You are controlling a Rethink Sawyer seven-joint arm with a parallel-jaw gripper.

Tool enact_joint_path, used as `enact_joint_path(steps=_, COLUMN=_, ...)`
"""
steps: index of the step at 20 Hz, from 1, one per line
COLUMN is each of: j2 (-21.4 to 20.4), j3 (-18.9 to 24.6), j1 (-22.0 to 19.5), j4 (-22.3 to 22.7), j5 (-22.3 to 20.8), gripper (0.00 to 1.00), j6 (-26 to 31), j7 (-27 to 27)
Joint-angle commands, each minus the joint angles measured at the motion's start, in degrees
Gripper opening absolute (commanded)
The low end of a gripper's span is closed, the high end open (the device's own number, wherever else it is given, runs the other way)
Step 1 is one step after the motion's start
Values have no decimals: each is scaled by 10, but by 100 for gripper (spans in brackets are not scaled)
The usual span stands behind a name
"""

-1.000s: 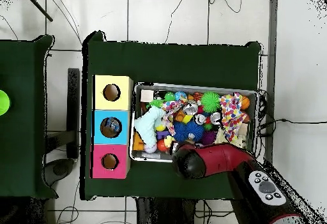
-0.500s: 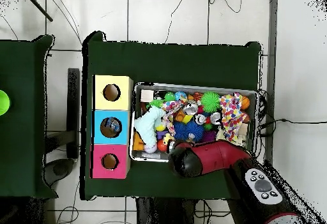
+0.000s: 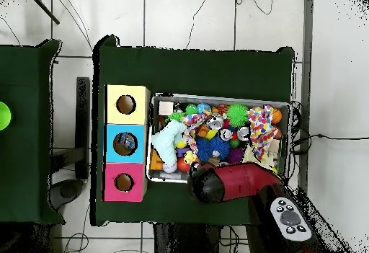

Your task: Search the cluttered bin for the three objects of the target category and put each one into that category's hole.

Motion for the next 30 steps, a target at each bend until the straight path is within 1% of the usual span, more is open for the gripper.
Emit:
enact_joint_path(steps=1, j2=12, j3=-58, j1=-7, j4=-24, j5=67, gripper=100, j6=12, j7=149)
enact_joint_path(steps=2, j2=12, j3=-61, j1=-11, j4=-20, j5=75, gripper=100, j6=0, j7=154)
enact_joint_path(steps=3, j2=19, j3=-62, j1=-18, j4=-15, j5=97, gripper=100, j6=-20, j7=167)
enact_joint_path(steps=4, j2=16, j3=-65, j1=-23, j4=-7, j5=109, gripper=100, j6=-29, j7=169)
enact_joint_path(steps=6, j2=11, j3=-51, j1=-48, j4=11, j5=148, gripper=100, j6=-50, j7=169)
enact_joint_path(steps=11, j2=-3, j3=-46, j1=-72, j4=37, j5=205, gripper=100, j6=-92, j7=171)
enact_joint_path(steps=17, j2=-40, j3=-46, j1=-111, j4=63, j5=259, gripper=100, j6=-92, j7=146)
enact_joint_path(steps=20, j2=-66, j3=-50, j1=-130, j4=82, j5=282, gripper=100, j6=-76, j7=135)
enact_joint_path(steps=21, j2=-80, j3=-49, j1=-139, j4=94, j5=294, gripper=100, j6=-62, j7=132)
enact_joint_path(steps=23, j2=-95, j3=-55, j1=-154, j4=118, j5=299, gripper=100, j6=-68, j7=128)
enact_joint_path(steps=25, j2=-105, j3=-64, j1=-158, j4=137, j5=306, gripper=100, j6=-69, j7=128)
enact_joint_path(steps=26, j2=-123, j3=-67, j1=-164, j4=166, j5=316, gripper=100, j6=-65, j7=134)
enact_joint_path(steps=27, j2=-127, j3=-69, j1=-171, j4=179, j5=319, gripper=100, j6=-69, j7=131)
enact_joint_path(steps=28, j2=-127, j3=-68, j1=-174, j4=199, j5=320, gripper=100, j6=-87, j7=138)
enact_joint_path(steps=30, j2=-119, j3=-64, j1=-181, j4=226, j5=324, gripper=100, j6=-116, j7=146)
